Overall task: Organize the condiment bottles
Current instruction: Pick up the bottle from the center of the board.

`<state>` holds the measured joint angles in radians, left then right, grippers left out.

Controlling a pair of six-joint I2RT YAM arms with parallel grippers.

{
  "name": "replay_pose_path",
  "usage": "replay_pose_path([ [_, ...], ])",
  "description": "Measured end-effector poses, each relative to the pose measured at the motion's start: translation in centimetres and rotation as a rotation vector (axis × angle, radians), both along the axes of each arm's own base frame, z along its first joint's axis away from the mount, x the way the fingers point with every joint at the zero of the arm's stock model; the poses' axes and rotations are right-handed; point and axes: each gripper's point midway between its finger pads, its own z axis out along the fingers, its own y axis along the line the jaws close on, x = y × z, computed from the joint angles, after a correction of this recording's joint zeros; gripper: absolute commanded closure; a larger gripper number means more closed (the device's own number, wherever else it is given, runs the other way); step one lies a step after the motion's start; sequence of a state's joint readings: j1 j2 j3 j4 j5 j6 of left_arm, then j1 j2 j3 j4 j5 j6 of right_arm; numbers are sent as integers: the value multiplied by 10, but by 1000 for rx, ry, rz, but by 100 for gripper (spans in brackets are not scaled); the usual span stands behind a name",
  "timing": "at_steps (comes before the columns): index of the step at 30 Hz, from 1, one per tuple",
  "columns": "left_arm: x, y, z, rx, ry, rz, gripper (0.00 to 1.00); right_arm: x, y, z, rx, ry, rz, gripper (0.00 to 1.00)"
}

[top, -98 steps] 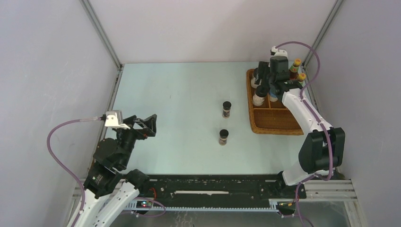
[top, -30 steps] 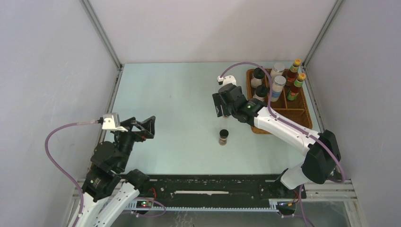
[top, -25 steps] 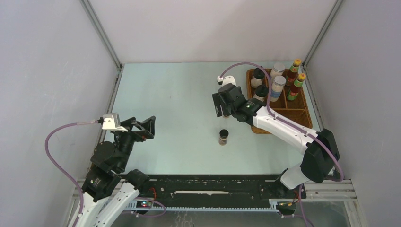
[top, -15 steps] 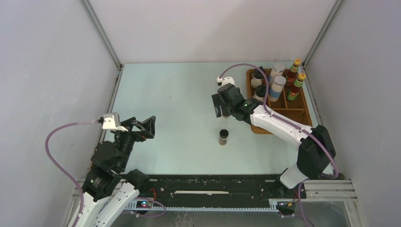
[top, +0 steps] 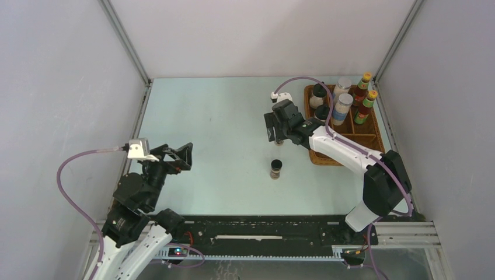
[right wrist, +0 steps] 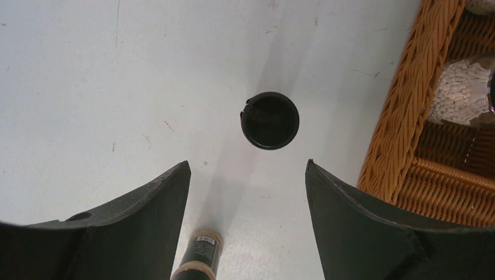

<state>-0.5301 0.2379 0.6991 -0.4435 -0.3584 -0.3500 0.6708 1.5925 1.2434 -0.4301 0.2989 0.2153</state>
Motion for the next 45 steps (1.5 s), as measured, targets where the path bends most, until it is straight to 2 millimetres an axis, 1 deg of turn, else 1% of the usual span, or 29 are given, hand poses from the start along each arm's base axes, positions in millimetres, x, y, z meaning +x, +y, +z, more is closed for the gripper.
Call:
replay_pose_path([
  [14,3,-2,-1,5,7,0,0,10,-4,-15,13,34,-10,20],
  [20,6,-3,-2,9,14,0,0,16,-7,-18,25,39,-16,20],
  [30,9,-6,-4,17,26,-1,0,24,-6,-29,42,55,-11,21],
  [41,12,-7,-1,13,17,-1,0,28,-6,-39,48,75,-7,24],
  [45,13,-7,0,17,12,-1,0,27,-5,-46,40,90,-3,26],
])
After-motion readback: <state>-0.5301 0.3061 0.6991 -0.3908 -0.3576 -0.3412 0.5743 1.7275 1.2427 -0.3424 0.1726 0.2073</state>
